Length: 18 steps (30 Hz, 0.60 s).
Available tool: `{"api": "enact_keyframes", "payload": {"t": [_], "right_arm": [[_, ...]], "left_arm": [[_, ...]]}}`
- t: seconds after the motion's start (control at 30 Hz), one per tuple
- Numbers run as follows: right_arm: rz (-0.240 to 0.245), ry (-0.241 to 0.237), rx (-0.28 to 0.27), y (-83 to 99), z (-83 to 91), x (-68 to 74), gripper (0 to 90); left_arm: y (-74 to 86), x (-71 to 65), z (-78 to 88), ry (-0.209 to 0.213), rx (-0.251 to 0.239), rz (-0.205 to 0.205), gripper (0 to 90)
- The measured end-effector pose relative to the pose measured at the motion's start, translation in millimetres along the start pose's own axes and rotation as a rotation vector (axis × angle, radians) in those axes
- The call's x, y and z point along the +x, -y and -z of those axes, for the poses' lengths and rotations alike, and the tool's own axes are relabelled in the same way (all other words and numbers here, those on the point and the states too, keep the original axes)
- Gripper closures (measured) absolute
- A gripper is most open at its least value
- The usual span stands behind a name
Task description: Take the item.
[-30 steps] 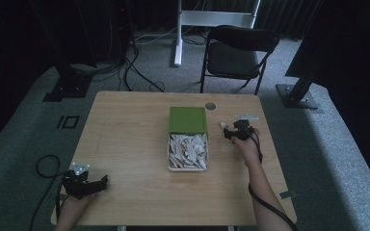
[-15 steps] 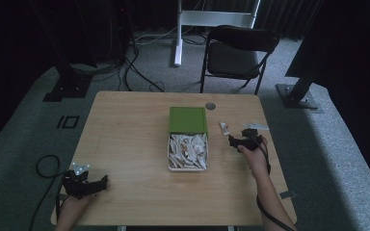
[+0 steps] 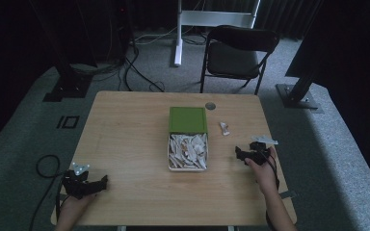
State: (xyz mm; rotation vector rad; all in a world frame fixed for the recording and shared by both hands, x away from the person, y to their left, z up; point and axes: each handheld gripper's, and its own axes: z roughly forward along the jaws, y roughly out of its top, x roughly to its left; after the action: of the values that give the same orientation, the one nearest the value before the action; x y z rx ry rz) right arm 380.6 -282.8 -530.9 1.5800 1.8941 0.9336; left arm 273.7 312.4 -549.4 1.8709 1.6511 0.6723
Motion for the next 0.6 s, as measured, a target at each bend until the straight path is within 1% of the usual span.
{"api": "enact_keyframes", "payload": {"t": [0.17,0.2,0.3,0.33,0.4,0.47,0.53,0.6], "right_arm": [[-0.014,0.023,-0.012,12.3,11.1,-5.8,13.4],[-0.010,0.034,-0.007,14.3,12.7,-6.9,13.5],[-0.014,0.038,0.000,20.7,16.6,-9.9,13.4],[-0.011,0.050,-0.002,22.8,18.0,-10.8,13.5],[-0.023,0.055,-0.007,26.8,20.6,-12.9,13.5],[-0.029,0.075,-0.007,31.4,23.8,-14.8,13.5],[-0.033,0.080,-0.007,35.0,26.9,-16.1,13.5],[-0.026,0.093,-0.009,38.5,30.3,-16.5,13.5]], "left_arm": [[0.0,0.1,0.1,0.000,0.002,-0.002,0.7],[0.0,0.1,0.1,0.000,0.002,-0.002,0.7],[0.0,0.0,0.1,0.000,0.001,0.000,0.7],[0.0,0.1,0.1,0.000,0.002,-0.002,0.7],[0.0,0.0,0.0,0.000,0.000,0.000,0.7],[0.0,0.0,0.0,0.000,0.000,0.000,0.7],[0.0,0.1,0.1,0.000,0.002,-0.002,0.7],[0.0,0.1,0.1,0.000,0.002,-0.002,0.7]]}}
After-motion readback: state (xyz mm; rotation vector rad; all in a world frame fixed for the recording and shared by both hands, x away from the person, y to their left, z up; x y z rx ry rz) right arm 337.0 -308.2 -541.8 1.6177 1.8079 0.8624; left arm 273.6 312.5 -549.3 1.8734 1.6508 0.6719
